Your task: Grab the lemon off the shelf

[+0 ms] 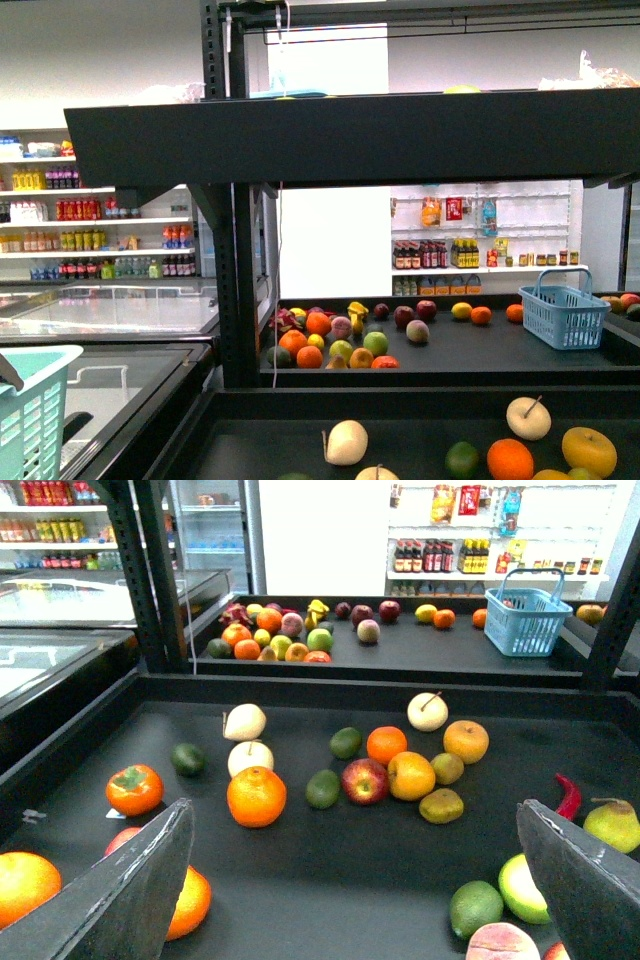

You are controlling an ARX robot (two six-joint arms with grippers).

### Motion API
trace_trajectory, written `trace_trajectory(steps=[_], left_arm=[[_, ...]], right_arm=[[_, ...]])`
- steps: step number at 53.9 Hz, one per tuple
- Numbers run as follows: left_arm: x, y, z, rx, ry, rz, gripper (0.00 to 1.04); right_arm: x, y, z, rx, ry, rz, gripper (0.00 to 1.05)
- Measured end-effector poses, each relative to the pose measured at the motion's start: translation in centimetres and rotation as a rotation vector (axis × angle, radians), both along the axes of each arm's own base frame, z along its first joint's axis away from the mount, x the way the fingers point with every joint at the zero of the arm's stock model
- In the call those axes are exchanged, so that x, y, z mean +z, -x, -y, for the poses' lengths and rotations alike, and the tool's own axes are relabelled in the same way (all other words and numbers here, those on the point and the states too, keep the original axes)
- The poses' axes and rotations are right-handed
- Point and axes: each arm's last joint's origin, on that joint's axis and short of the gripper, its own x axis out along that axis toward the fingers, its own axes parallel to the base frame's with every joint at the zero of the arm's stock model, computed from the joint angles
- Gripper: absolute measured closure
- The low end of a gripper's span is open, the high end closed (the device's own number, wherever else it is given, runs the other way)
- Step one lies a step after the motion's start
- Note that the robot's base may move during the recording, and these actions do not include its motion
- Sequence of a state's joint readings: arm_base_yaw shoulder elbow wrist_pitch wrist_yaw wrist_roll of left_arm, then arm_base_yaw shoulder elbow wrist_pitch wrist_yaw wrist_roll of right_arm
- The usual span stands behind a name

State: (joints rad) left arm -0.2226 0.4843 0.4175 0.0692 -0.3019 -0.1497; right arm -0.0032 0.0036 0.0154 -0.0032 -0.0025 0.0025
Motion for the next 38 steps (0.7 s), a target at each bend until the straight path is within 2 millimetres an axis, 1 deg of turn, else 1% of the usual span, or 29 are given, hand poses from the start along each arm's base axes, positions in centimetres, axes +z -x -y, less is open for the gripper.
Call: trace_trajectory(steps=[2,4,5,6,11,13,15,21,22,27,28,30,33,38], left_arm=[[-1.3,1.2,0.7,-0.031,-0.058,-0.015,0.26],[-3.2,2.5,1.2,-0.060,-0.096,-0.020,0.37],[-3.7,2.7,1.2,-0.076,-0.101,-0.014,0.40],[-4.6,3.0,1.1,-0.095,-0.112,-0.006,0.46],[-7.1,3.1,0.6,-0.093,-0.129,-0.011,0.64],[-7.6,3.1,0.4,-0.095,-0.133,-0.017,0.72],[-7.8,3.1,0.2,-0.096,-0.135,-0.017,0.76],[-8.0,3.1,-0.3,-0.091,-0.135,-0.001,0.98],[-8.1,3.1,-0.4,-0.093,-0.134,0.001,1.03],[-8.7,3.1,-1.0,-0.088,-0.139,-0.006,1.02],[-8.7,3.1,-1.1,-0.117,-0.139,-0.003,1.03],[-8.9,3.1,-1.5,-0.116,-0.141,-0.002,1.02],[-9.0,3.1,-1.9,-0.079,-0.141,-0.005,1.02],[-9.1,3.1,-2.0,-0.084,-0.142,-0.002,1.03]], right_arm=[[0.0,0.0,0.0,0.000,0.000,0.000,0.08],[0.0,0.0,0.0,0.000,0.000,0.000,0.08],[0.0,0.0,0.0,-0.002,0.000,0.000,0.08],[0.0,0.0,0.0,-0.002,0.000,0.000,0.08],[0.0,0.0,0.0,0.001,0.000,0.000,0.08],[0.0,0.0,0.0,0.000,0.000,0.000,0.08],[0.0,0.0,0.0,0.001,0.000,0.000,0.08],[0.0,0.0,0.0,0.000,0.000,0.000,0.08],[0.0,0.0,0.0,0.000,0.000,0.000,0.08],[0.0,0.0,0.0,0.000,0.000,0.000,0.08],[0.0,0.0,0.0,0.000,0.000,0.000,0.08],[0.0,0.0,0.0,0.002,0.000,0.000,0.08],[0.0,0.0,0.0,-0.002,0.000,0.000,0.08],[0.0,0.0,0.0,-0.001,0.000,0.000,0.08]])
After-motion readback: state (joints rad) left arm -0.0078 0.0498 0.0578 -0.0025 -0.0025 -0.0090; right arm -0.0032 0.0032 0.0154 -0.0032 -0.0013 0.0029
